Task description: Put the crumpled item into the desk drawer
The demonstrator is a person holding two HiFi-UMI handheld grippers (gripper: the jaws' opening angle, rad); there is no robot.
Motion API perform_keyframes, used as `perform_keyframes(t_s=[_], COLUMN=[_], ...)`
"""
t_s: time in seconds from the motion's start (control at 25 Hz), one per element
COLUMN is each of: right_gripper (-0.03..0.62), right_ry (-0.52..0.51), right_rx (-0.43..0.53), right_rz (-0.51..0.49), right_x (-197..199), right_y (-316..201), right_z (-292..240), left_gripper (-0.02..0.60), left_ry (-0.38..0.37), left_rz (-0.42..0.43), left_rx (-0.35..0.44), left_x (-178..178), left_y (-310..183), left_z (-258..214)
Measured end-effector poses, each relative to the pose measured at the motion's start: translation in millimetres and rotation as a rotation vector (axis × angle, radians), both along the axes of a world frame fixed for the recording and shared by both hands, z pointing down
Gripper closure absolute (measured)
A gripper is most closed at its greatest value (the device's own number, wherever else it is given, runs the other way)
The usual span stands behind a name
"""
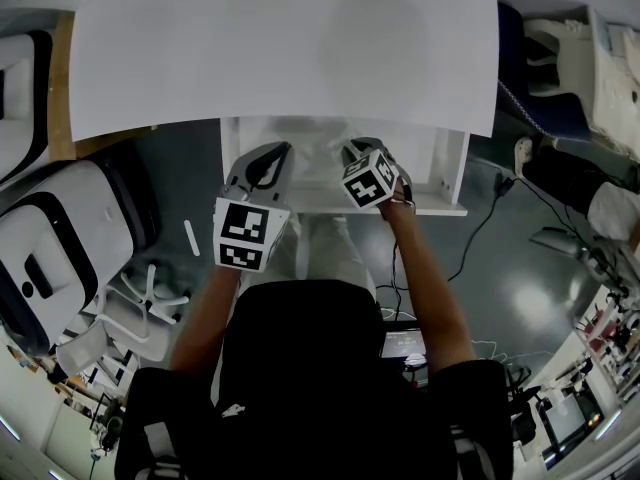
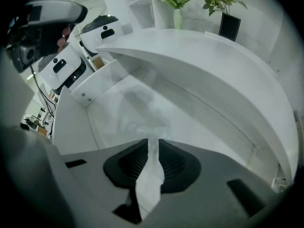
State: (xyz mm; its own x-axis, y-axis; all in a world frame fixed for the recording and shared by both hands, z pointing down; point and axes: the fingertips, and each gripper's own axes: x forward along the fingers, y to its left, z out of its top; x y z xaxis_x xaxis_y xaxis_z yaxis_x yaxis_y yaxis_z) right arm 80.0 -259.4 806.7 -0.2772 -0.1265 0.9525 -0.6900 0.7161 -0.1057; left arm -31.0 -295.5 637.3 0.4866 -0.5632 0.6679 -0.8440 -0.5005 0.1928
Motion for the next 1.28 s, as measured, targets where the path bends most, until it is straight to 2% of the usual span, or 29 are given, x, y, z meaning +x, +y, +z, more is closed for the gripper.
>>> perform_keyframes(t_s=[0.32,0.8,1.08,1.28], right_gripper=[0.519,0.541,0.597,0.597], right_ry=[-0.004,-0.014,-0.04,-0.069], right_rx=[0.01,0.036,0.109,0.173], right_rz=[0.012,0.056,0.1,0.149], right_x=[1,6,6,6], right_y=[-1,-2,-7,-13], right_z=[-7,-24,-51,-78], left_gripper=[0.571,0.571,0.571,0.571], left_ry=[-0.012,-0.001,-0.02,-0.028], left_rz=[0.023,0.025,0.064,0.071], left_rx=[0.009,0.023,0.061,0.085], left_x=[2,3,5,5], left_y=[0,2,5,6], left_z=[-3,-12,-25,-37])
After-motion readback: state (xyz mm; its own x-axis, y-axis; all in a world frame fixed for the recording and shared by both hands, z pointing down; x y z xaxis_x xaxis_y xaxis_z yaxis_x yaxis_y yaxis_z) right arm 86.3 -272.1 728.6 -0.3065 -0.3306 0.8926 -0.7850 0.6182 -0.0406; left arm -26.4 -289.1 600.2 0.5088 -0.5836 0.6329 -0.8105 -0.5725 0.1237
